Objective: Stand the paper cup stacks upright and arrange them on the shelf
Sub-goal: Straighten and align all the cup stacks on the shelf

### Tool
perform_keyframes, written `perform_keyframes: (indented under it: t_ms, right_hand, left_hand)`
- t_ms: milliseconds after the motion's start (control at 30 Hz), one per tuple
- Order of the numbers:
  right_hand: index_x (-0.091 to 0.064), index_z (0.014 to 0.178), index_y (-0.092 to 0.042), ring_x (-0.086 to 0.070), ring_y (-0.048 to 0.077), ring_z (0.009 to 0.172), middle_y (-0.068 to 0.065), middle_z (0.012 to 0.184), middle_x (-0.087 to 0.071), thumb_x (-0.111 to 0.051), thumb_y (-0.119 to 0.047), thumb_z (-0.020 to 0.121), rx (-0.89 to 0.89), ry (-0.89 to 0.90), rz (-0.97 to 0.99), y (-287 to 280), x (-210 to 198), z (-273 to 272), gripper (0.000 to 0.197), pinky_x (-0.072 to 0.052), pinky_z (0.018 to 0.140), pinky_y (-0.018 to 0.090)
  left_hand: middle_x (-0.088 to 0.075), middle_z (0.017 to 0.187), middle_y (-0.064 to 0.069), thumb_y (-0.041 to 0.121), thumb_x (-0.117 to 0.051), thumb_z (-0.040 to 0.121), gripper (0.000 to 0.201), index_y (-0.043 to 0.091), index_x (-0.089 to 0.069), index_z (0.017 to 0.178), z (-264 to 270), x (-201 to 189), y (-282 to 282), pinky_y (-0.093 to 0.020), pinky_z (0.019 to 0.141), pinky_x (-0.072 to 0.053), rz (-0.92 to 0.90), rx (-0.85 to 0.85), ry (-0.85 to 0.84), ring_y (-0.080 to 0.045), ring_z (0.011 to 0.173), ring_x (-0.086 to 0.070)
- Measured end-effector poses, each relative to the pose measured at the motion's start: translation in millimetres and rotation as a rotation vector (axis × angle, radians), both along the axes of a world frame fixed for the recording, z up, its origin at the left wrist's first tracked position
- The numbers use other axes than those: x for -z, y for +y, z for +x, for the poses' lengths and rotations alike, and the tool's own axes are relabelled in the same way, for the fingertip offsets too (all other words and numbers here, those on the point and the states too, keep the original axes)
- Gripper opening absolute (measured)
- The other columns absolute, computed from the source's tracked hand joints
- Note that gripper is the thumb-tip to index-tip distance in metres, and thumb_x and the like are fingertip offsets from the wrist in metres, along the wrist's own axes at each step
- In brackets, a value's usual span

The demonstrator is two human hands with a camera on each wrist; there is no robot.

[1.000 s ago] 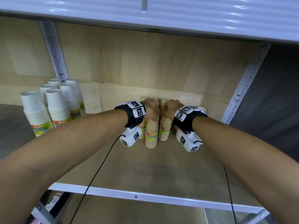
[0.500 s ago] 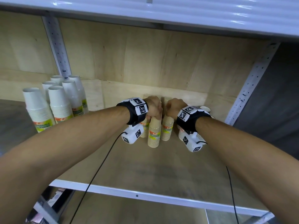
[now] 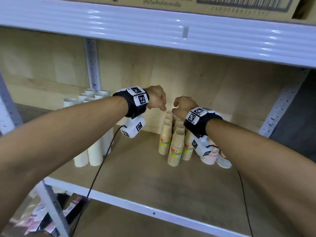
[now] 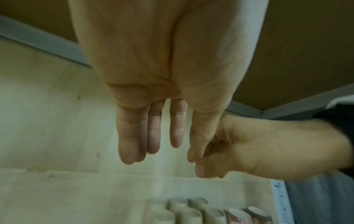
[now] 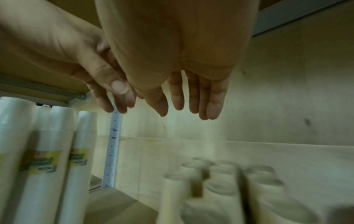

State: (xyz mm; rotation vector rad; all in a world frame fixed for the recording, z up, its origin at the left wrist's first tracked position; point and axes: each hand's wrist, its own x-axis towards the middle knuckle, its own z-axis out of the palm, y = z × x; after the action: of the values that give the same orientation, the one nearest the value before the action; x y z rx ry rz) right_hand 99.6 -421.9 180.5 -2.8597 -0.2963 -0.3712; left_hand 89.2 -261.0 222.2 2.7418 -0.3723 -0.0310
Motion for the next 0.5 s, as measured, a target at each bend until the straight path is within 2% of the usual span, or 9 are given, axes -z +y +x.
perform_keyframes:
  t_ms: [67, 167, 300, 400, 433, 500]
  right_hand:
    - [-0.064, 0.113, -0.013, -0.059, 0.027, 0.103, 0.008, 0.117, -0.061, -0.06, -0.024, 0.083, -0.04, -0.024, 0.008, 23, -8, -3, 0.032, -0.049, 0.081, 0.031]
    - [-0.065, 0.111, -0.012, -0.061, 0.028, 0.101, 0.008, 0.111, -0.063, -0.061, -0.023, 0.084, -0.104, -0.043, 0.022, 59, -19, -10, 0.029, -0.05, 0.079, 0.031]
    - [-0.065, 0.106, -0.013, -0.062, 0.029, 0.093, 0.009, 0.106, -0.065, -0.06, -0.025, 0.084, -0.23, -0.066, 0.035, 108, -28, -20, 0.026, -0.05, 0.074, 0.03]
    - [-0.066, 0.101, -0.012, -0.062, 0.03, 0.093, 0.01, 0.105, -0.067, -0.057, -0.033, 0.089, -0.329, -0.079, 0.08, 143, -33, -30, 0.025, -0.053, 0.078, 0.033]
    - [-0.067, 0.1, -0.011, -0.062, 0.03, 0.094, 0.01, 0.104, -0.067, -0.055, -0.036, 0.091, -0.36, -0.082, 0.097, 154, -34, -33, 0.029, -0.053, 0.081, 0.035]
    - [-0.068, 0.097, -0.009, -0.062, 0.03, 0.093, 0.01, 0.101, -0.068, -0.051, -0.042, 0.094, -0.413, -0.086, 0.118, 173, -35, -39, 0.037, -0.053, 0.081, 0.037]
  left_hand:
    - [-0.062, 0.088, 0.003, 0.034, -0.075, 0.083, 0.029, 0.021, -0.068, 0.108, -5, -15, 22, -0.025, 0.062, -0.05, 0.021, -0.04, -0.049, -0.018, 0.073, -0.061]
    - [-0.064, 0.1, 0.0, 0.035, -0.076, 0.083, 0.029, 0.021, -0.07, 0.108, -14, -33, 58, -0.03, 0.075, -0.05, 0.042, -0.111, -0.117, -0.019, 0.086, -0.059]
    - [-0.055, 0.102, 0.005, 0.036, -0.074, 0.084, 0.025, 0.024, -0.069, 0.105, -30, -47, 109, -0.027, 0.078, -0.043, 0.066, -0.227, -0.193, -0.016, 0.096, -0.053]
    - [-0.058, 0.105, 0.004, 0.038, -0.074, 0.084, 0.025, 0.026, -0.07, 0.106, -41, -50, 147, -0.031, 0.085, -0.048, 0.068, -0.306, -0.198, -0.018, 0.098, -0.055]
    - [-0.059, 0.106, 0.003, 0.038, -0.074, 0.084, 0.025, 0.025, -0.07, 0.106, -46, -51, 159, -0.032, 0.086, -0.049, 0.069, -0.328, -0.196, -0.018, 0.097, -0.056]
    - [-0.059, 0.104, 0.002, 0.035, -0.073, 0.086, 0.024, 0.023, -0.07, 0.106, -55, -50, 180, -0.03, 0.078, -0.049, 0.076, -0.371, -0.196, -0.018, 0.093, -0.057]
